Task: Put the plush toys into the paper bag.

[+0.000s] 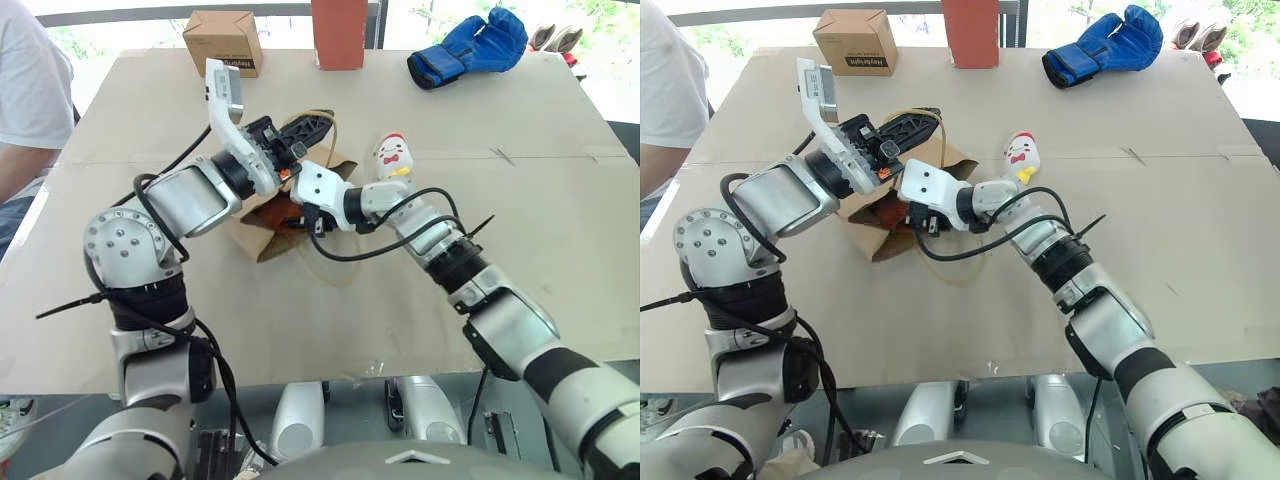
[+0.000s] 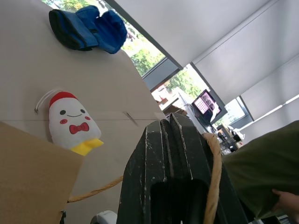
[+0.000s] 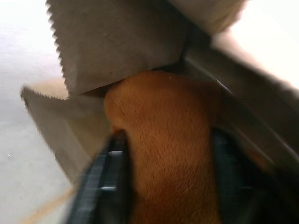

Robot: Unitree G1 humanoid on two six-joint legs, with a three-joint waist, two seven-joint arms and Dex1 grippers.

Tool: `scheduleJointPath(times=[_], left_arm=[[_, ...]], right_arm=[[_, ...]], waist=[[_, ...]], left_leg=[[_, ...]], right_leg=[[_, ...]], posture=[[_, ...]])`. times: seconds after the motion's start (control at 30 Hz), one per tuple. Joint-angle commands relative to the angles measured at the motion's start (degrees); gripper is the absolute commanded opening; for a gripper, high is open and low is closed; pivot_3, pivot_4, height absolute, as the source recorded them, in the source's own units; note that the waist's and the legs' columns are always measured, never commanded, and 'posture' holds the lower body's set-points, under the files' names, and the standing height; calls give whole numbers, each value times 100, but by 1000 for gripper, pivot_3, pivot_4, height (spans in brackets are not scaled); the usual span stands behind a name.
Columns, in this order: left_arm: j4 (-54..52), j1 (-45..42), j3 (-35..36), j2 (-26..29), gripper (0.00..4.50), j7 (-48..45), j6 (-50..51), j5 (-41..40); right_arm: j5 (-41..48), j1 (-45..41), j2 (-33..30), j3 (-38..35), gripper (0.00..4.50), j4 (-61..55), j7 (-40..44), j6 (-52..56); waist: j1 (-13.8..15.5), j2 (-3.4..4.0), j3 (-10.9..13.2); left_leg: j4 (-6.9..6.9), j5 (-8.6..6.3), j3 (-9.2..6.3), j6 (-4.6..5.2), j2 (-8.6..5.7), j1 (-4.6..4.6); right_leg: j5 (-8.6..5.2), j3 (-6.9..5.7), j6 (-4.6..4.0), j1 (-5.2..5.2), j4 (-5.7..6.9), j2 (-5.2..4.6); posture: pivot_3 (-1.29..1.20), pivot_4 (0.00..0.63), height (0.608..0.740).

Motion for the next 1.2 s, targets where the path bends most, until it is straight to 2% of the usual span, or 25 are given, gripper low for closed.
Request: scheduleJointPath(times=[0.03, 0.17, 0.3, 0.43, 0.53, 0.6, 0.7, 0.77, 0.87, 1.0, 1.07, 1.1, 1.2], left_arm=[[-167, 127, 249, 230, 0, 26, -180, -164], [97, 255, 429, 477, 0, 100, -361, 57], [294, 266, 489, 529, 0, 212, -608, 476], [399, 166, 570, 522, 0, 263, -901, 1018], [479, 73, 641, 542, 0, 252, -1071, 1342], [480, 45, 608, 635, 0, 83, -1075, 1596], [448, -34, 602, 568, 0, -11, -1124, 1805], [393, -62, 608, 502, 0, -34, -1122, 1860], [313, -66, 655, 401, 0, -11, -1118, 1884], [248, -76, 727, 331, 0, 1, -1126, 1873], [249, -82, 732, 263, 0, -2, -1102, 1831], [247, -93, 717, 226, 0, -25, -1064, 1789], [253, -133, 664, 166, 0, -120, -962, 1707]], right_arm=[[-4, 84, -185, -325, 3710, -494, -11, -68], [312, 595, -621, -625, 3710, -1822, 233, 524], [1087, 963, -878, -1251, 3710, -3231, 246, 1683], [1200, 860, -1185, -2013, 3710, -3512, -422, 2459], [434, 563, -1370, -1871, 3710, -2682, -1239, 2802], [-71, 215, -1335, -1678, 3710, -1686, -1801, 2762], [-600, -542, -924, -1486, 3710, 933, -2631, 2090], [-757, -841, -744, -1472, 3710, 2070, -2840, 1640], [-843, -1065, -656, -1549, 2890, 2876, -2917, 1124], [-652, -1168, -673, -1841, 1081, 2974, -2841, 782], [-188, -881, -824, -2185, 248, 1930, -2301, 790], [164, -634, -888, -2376, 61, 1133, -1950, 970], [1189, 198, -1093, -2654, 61, -1398, -1194, 2458]], waist=[[2, 0, 0], [7, 0, 0], [15, 1, 0], [22, 0, 0], [55, 0, 0], [53, 0, 0], [-8, 0, 0], [-32, -1, 0], [-34, -1, 0], [-25, -1, 0], [-26, -1, 0], [-10, -1, 0], [-4, 0, 1]], left_leg=[[0, 0, 0, 0, 0, 0], [-3, 0, -1, -1, 0, 0], [-4, 1, -2, -2, 0, 1], [-4, 2, -2, -4, 0, 4], [-2, 2, 4, -4, 0, 3], [-1, 2, 8, -5, 0, 5], [-5, 3, 12, -6, 0, 4], [-11, 3, 13, -5, -1, 3], [-31, 3, 14, -4, -2, 0], [-33, 2, 12, -4, -2, 0], [-32, 2, 12, -4, -2, 0], [-31, 2, 11, -4, -2, 1], [-31, 2, 6, -4, -1, -4]], right_leg=[[0, 0, 0, 0, 0, 0], [0, -3, -1, -1, 1, 0], [0, -5, -1, -1, 2, 0], [0, -5, -1, 0, 3, 0], [0, -2, -1, 0, -1, -1], [0, 1, -3, -2, 0, 0], [1, 5, -5, -6, 0, 0], [1, 9, -4, -9, -3, 1], [1, 11, -3, -11, -14, -1], [1, 6, -3, -11, -12, -2], [2, 7, -3, -11, -9, -2], [2, 6, -3, -11, -7, -2], [2, 1, -1, -10, -8, -2]], posture=[[0, 150, 714], [0, 150, 714], [0, 150, 714], [0, 150, 714], [0, 150, 714], [0, 150, 714], [0, 150, 714], [0, 150, 714], [0, 150, 714], [0, 150, 714], [0, 150, 714], [0, 150, 714], [0, 150, 714]])
